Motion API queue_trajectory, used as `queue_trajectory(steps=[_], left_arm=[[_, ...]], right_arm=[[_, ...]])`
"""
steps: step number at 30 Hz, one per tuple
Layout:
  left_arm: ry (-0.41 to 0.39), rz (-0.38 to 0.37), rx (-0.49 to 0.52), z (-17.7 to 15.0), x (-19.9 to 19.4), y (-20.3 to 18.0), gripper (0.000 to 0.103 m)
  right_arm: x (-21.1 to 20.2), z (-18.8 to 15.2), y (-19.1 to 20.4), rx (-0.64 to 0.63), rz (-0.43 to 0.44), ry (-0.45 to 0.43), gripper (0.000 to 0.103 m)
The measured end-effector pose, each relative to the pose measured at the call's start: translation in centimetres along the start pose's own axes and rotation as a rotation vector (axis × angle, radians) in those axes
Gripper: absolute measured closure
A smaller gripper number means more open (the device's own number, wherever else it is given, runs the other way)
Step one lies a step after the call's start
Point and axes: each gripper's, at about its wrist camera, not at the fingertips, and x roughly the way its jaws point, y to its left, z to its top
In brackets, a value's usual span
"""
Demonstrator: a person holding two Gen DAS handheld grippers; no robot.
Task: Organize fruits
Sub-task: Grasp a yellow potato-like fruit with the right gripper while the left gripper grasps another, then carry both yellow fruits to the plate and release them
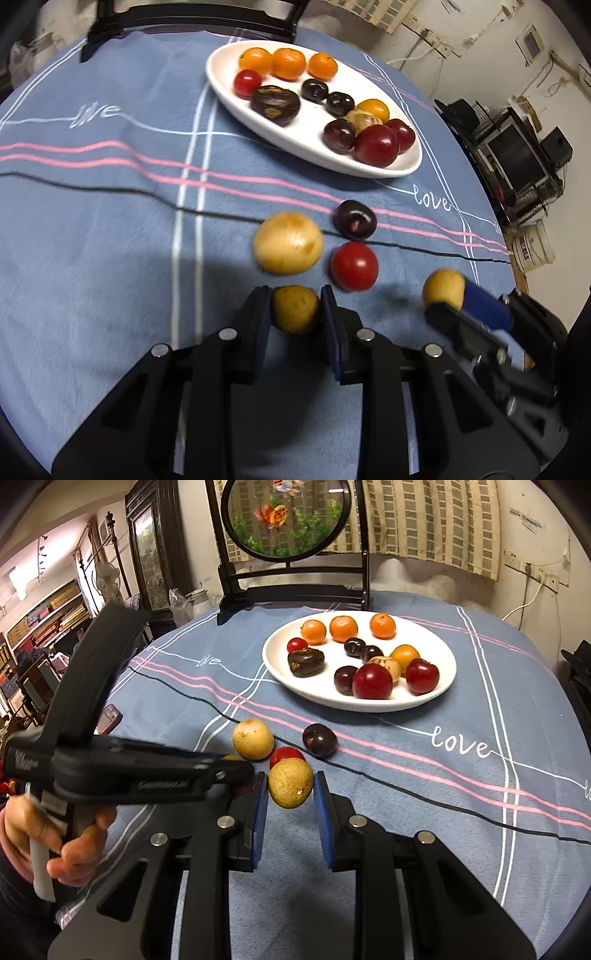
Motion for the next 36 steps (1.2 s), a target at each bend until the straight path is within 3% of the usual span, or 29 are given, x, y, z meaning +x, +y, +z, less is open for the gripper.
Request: queue_trajectory(steps=[8,15,19,24,28,32,33,34,35,36], left_arm=[[-0.117,0.063,0.02,-3.5,-3.0,1.5,0.076],[-0.221,0.068,0.064,-2.5,-5.8,1.0,0.076],[-0.276,0.078,0.121,-0.1,-6.5,-0.4,0.076],[-0.332,0.111,0.193,5.9,-5.2,-2.5,0.076],[-0.322,0.105,0.182,10.0,-3.1,-2.8,0.076],[-0.315,0.151,0.197,12.9,-0.8,-3.5,0.076],[-0.318,0.177,0.206,13.2,-0.4,-3.6,0.066],[-0.323,0.212,0.211,13.5,-0.2,-3.7,0.052],[-0.334,0.236,0.207,13.4,-0.3,-3.6,0.027],[-0.361,0.251,0.201,13.2,-0.9,-3.5,0.024]], right_arm=[[0.1,0.0,-0.2,0.009,0.0,-0.006,0.078],[0.3,0.0,-0.8,0.03,0.001,-0.024,0.078],[-0.3,0.6,-1.9,0.08,0.015,-0.067,0.078],[-0.3,3.3,-4.3,0.159,-0.024,-0.144,0.078],[1.9,6.5,-6.6,0.194,-0.048,-0.167,0.078],[4.7,9.1,-8.1,0.204,-0.061,-0.171,0.078],[5.2,9.6,-8.5,0.207,-0.059,-0.17,0.076],[5.6,9.9,-8.8,0.21,-0.055,-0.166,0.066],[5.9,10.3,-9.1,0.213,-0.055,-0.162,0.057],[5.7,10.4,-9.2,0.218,-0.064,-0.171,0.048]])
